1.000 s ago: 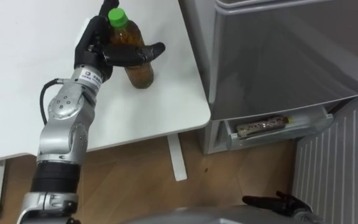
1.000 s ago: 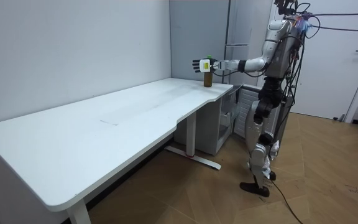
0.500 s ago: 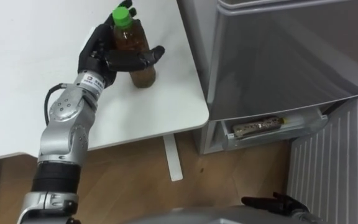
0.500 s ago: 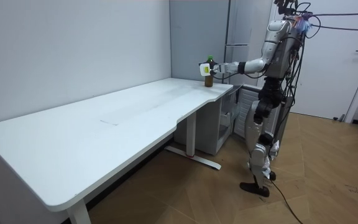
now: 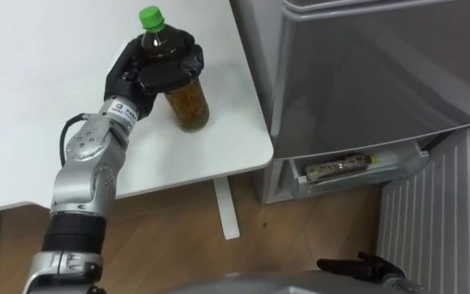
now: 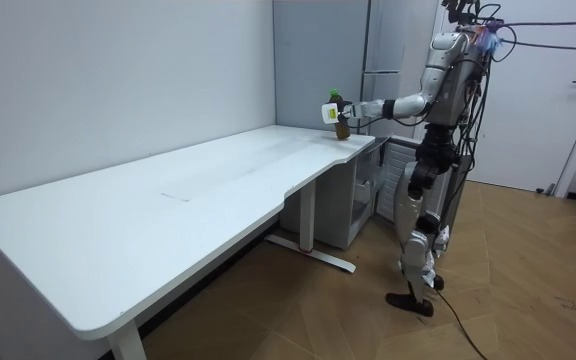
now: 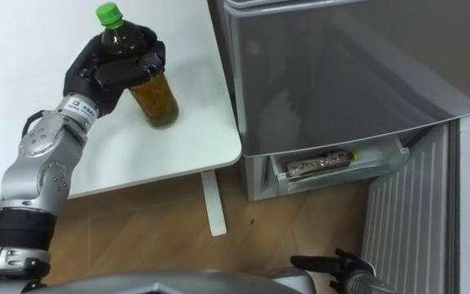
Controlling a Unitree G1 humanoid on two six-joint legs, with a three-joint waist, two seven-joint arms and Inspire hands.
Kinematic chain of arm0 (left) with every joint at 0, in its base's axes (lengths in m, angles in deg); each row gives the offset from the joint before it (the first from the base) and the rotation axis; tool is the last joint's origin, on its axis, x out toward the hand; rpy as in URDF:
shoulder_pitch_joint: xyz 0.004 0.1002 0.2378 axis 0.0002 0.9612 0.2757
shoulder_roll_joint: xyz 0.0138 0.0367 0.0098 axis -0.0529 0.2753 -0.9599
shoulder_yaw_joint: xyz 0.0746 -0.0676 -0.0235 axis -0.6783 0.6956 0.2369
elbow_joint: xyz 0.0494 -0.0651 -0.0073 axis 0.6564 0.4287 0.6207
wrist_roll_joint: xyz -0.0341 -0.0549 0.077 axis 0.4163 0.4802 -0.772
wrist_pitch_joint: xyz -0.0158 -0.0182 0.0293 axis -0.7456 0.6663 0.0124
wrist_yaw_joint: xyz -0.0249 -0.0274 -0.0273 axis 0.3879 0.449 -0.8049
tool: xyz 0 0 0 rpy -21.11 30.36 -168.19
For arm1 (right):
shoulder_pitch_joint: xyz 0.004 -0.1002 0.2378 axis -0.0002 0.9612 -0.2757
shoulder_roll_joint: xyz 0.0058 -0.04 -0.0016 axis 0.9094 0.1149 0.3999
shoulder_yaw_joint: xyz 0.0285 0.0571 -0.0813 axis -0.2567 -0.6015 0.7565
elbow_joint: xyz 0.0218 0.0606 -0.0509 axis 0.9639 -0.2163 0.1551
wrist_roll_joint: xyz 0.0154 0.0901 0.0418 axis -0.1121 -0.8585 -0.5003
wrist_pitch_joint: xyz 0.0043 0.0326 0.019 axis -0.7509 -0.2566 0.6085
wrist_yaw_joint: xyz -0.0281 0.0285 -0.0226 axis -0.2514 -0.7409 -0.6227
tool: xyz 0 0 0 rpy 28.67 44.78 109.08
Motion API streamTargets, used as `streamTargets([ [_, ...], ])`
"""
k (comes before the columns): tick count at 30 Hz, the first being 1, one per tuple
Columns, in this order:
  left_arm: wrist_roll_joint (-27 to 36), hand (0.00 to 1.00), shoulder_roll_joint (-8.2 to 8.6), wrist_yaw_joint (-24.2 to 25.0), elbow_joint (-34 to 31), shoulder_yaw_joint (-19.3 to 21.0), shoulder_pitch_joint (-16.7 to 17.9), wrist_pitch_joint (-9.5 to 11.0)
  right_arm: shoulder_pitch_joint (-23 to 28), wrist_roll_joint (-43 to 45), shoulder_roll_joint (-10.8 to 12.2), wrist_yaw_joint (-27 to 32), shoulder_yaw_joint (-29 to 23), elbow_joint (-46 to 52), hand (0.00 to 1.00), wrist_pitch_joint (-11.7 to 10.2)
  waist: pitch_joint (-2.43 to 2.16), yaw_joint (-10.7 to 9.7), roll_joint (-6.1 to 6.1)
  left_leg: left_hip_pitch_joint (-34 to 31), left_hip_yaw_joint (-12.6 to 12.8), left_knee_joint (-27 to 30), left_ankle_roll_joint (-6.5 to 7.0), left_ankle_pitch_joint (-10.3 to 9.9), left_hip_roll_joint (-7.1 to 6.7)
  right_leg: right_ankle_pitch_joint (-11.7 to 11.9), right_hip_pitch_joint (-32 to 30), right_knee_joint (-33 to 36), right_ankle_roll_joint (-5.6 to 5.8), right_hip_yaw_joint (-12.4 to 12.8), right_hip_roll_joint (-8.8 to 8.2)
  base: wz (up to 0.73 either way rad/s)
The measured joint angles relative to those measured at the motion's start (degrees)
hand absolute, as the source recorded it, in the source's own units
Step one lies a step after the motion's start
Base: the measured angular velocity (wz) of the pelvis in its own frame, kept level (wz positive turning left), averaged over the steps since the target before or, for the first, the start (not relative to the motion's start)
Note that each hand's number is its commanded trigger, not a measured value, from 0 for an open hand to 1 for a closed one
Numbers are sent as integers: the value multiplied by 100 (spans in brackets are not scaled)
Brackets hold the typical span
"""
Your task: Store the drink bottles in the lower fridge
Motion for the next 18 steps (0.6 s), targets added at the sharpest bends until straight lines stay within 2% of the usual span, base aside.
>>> streamTargets([
  [18, -25, 100, 0, -60, -68, -4, 0, -3, -32, -1, -7, -7, 4, -2, 0, -7, -6, -2, 26, -91, -49, 49, 0, -1, 0, 0, -17, -5, -1, -45, -5, 1],
])
